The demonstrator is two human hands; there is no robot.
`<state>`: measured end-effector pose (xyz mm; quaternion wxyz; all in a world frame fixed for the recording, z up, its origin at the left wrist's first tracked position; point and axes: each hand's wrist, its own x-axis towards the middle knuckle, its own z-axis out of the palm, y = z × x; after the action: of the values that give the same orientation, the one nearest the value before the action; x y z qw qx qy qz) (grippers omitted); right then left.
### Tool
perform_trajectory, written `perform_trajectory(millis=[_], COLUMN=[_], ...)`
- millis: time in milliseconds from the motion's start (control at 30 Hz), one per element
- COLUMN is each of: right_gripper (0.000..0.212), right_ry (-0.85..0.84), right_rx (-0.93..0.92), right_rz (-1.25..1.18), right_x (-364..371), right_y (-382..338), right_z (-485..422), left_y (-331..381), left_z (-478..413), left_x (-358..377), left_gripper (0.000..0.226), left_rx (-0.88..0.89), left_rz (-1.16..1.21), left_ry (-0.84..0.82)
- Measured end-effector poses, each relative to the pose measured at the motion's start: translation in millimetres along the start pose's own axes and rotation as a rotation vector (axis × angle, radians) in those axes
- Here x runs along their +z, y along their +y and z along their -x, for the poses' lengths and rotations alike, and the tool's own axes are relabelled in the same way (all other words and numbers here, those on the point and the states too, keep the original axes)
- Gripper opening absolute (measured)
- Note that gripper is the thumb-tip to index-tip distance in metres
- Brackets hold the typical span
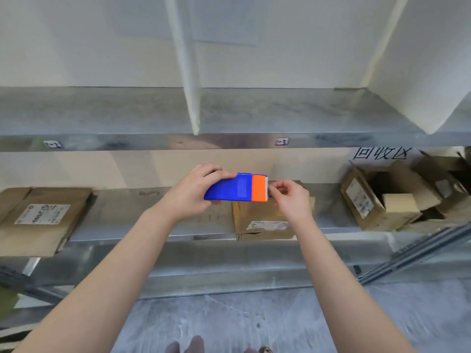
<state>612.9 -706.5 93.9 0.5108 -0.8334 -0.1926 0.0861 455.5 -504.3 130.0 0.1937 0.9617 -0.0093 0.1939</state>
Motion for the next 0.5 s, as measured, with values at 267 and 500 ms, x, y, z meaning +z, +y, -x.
perform_trajectory(millis=[267,500], right_gripper=[0.013,0.008], right_ry=[-0.005,-0.079], right_rx=[0.085,0.172], right_rz=[0.113,-0.007], right_x=[-80,-94], right_y=[50,77], right_z=[-38,-58], left_y=[35,27], left_z=[-22,-41], left_x=[23,29], left_gripper=[0.063,0.069], left_rx=[-0.194,-0.31], left_rz=[0.032,-0.151], left_ry=[0.03,-0.183])
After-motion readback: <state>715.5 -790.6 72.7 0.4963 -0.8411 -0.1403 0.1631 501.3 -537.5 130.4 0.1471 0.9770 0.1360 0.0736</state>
